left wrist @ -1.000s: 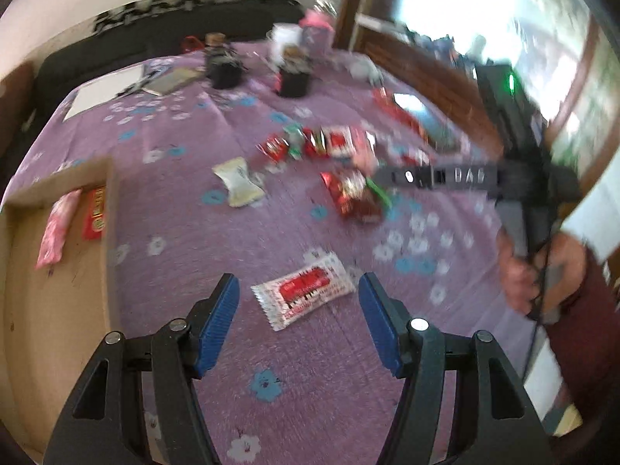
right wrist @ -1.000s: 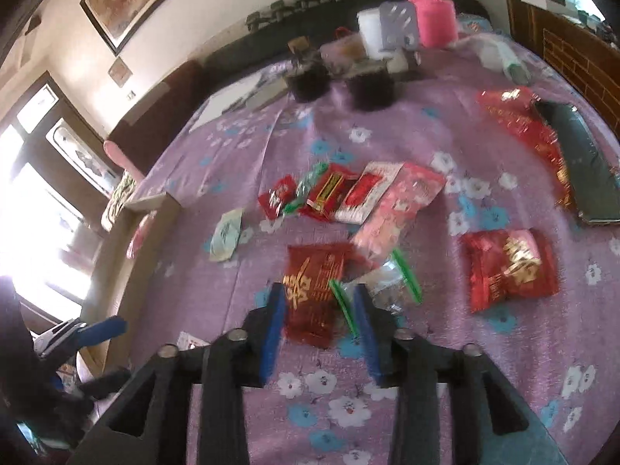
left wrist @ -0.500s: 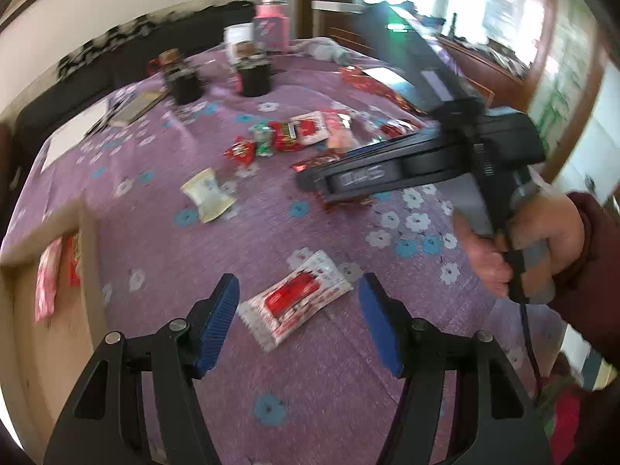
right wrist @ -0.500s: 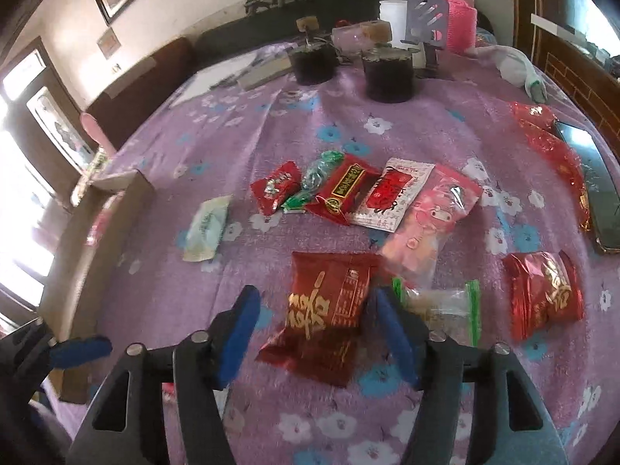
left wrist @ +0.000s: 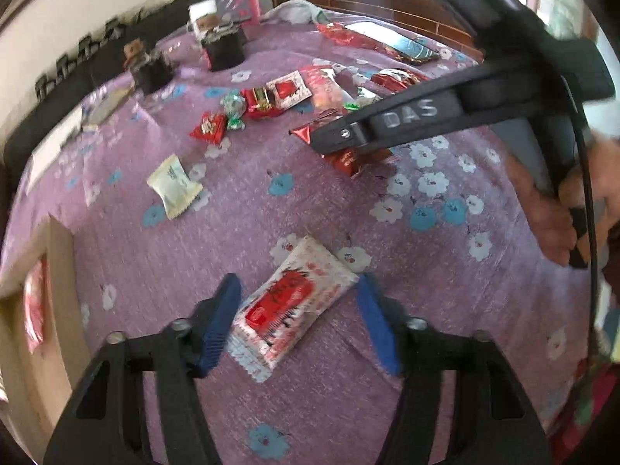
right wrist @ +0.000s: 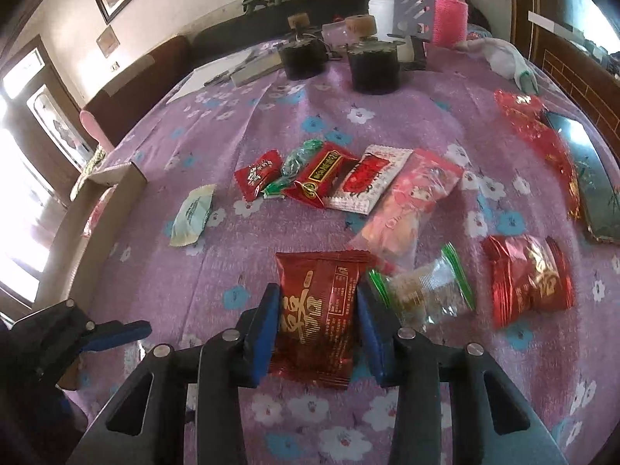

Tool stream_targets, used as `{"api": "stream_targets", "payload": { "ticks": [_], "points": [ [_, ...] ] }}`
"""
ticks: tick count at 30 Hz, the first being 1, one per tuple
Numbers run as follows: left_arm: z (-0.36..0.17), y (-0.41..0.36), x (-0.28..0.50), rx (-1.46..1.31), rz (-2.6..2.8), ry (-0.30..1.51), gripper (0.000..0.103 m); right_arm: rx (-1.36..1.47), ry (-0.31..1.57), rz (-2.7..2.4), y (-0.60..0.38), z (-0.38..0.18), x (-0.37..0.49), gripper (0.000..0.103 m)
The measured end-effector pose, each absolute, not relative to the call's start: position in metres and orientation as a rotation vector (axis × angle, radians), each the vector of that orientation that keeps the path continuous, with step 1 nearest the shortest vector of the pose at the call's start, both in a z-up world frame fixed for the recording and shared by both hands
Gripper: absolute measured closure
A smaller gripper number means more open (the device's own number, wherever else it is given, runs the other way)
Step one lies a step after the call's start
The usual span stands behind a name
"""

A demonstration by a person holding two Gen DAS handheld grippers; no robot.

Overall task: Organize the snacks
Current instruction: 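Grasp white-red packet with left tool while right tool grasps red gold-lettered pouch, then carry both packets over the tray and release them inside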

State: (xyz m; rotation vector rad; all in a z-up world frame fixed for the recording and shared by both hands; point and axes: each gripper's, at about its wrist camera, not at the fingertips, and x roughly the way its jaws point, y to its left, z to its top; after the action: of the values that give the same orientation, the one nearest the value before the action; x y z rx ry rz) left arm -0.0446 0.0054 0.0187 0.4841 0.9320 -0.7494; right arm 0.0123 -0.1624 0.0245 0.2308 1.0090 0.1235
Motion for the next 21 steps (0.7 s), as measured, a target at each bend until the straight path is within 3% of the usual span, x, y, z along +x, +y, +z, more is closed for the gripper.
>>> {"api": "stream_targets", "payload": {
  "ticks": [2, 3, 11, 21],
  "points": [
    [0.019, 0.006, -0.046, 0.498, -0.717, 0.942, 0.065, 0.257, 1.005, 0.134, -0.166, 0.026, 0.007, 0.063],
    [0.021, 0.008, -0.046, 0.481, -0.707, 0.950, 0.078, 0.266, 1.003, 0.136, -0.167, 0.027, 0.005, 0.063],
    [0.047, 0.051, -0.048, 0.236, -0.706, 0.949, 0.078, 0.304, 0.962, 0.168, -0.164, 0.044, -0.013, 0.063],
    [0.101, 0.159, -0.026, -0.033, -0.566, 0.899, 0.078, 0.267, 0.919, 0.313, -0.102, 0.082, -0.013, 0.063]
  ]
}}
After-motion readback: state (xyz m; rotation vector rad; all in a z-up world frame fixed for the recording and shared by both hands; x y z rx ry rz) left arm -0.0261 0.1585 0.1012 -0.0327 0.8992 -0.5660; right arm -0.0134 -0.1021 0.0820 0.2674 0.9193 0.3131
